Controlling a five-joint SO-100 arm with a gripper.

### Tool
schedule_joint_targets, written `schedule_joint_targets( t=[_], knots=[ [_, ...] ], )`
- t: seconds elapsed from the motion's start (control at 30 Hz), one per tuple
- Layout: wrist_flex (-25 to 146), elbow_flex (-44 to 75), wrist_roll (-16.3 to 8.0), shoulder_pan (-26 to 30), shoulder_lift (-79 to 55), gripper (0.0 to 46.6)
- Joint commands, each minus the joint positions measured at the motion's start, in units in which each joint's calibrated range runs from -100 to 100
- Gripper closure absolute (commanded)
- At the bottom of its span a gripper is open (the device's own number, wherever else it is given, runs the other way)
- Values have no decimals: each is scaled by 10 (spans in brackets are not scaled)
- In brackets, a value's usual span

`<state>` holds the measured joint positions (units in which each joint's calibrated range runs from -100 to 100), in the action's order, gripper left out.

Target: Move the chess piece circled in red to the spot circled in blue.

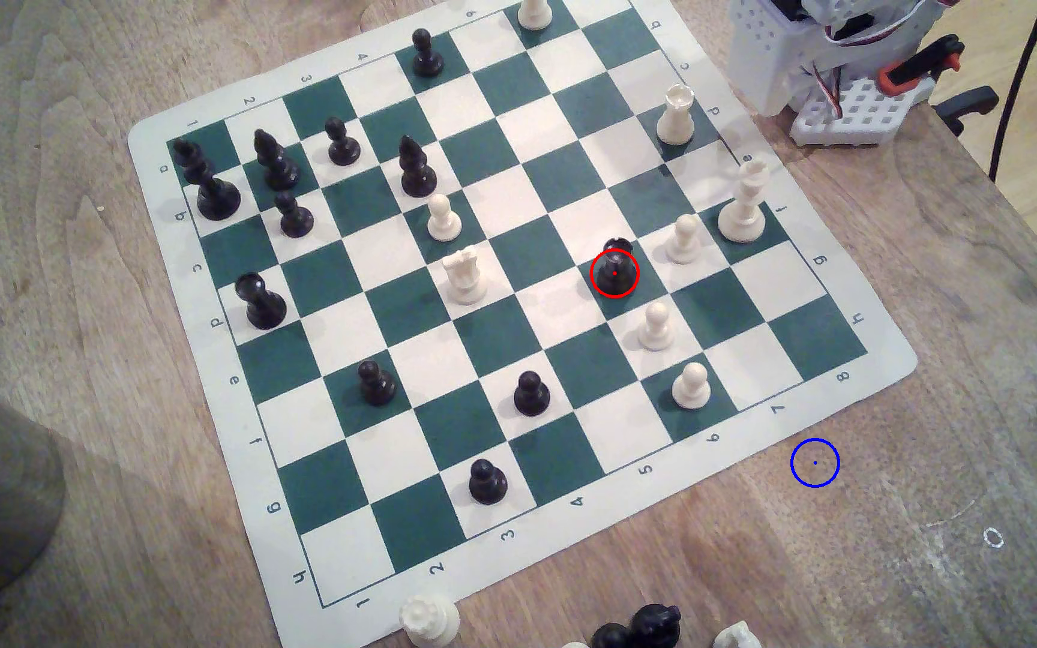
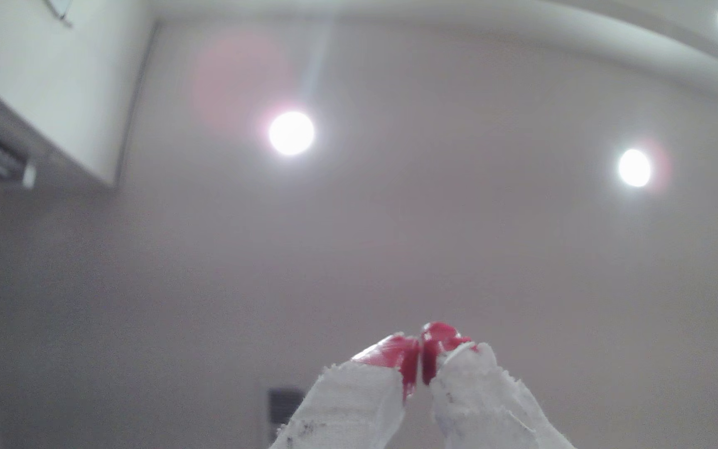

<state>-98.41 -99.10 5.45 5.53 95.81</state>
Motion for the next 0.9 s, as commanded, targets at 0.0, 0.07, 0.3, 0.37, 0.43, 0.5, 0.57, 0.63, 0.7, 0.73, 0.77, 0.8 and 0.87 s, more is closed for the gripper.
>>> schedule_joint_targets(
  t=[0.0,0.07,0.3,0.37,0.43,0.5,0.57,0.63,0.7,0.73,0.77,0.8,0.87],
  knots=[
    [-8,-9,3,-15,-1,464],
    [28,-9,3,-15,-1,464],
    [231,5,1,-15,-1,464],
    [284,20,1,-15,-1,464],
    [344,44,0,-15,-1,464],
    [409,73,0,-21,-1,464],
    [471,100,0,-34,-1,464],
    [554,132,0,-45,-1,464],
    [625,162,0,-57,-1,464],
    [645,169,0,-59,-1,464],
    [665,172,0,-62,-1,464],
    [697,176,0,-66,-1,464],
    [762,186,-2,-77,-1,464]
  ],
)
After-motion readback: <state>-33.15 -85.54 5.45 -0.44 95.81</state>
